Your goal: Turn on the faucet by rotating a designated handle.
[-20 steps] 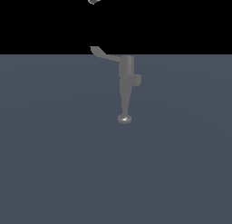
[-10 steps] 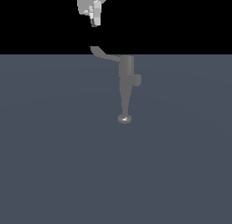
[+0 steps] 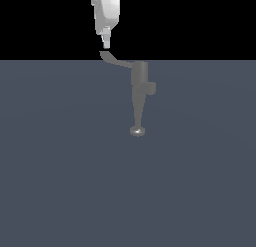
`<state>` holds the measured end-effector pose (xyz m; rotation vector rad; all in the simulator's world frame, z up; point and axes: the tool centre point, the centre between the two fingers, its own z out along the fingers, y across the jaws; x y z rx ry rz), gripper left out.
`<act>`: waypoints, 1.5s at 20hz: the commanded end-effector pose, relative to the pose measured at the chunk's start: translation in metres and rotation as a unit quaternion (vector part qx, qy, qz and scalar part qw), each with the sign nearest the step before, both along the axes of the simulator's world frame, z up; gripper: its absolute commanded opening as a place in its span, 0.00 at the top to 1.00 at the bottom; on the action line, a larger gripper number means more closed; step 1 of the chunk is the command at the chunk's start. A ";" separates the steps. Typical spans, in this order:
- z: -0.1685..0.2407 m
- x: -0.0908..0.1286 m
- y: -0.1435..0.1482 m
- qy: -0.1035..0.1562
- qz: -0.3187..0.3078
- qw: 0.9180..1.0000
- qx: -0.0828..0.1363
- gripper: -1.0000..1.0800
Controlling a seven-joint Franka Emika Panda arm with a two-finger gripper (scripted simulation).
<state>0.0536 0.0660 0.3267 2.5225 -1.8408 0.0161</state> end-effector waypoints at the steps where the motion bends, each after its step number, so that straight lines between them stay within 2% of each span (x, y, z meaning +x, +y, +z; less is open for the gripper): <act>1: -0.009 0.008 0.001 -0.001 -0.022 1.000 0.003 1.00; 8: -0.025 0.021 0.004 -0.002 -0.059 0.998 0.009 1.00; 17: -0.028 0.024 0.004 -0.002 -0.066 0.998 0.010 1.00; 30: -0.028 -0.011 -0.003 -0.002 -0.066 0.998 0.010 1.00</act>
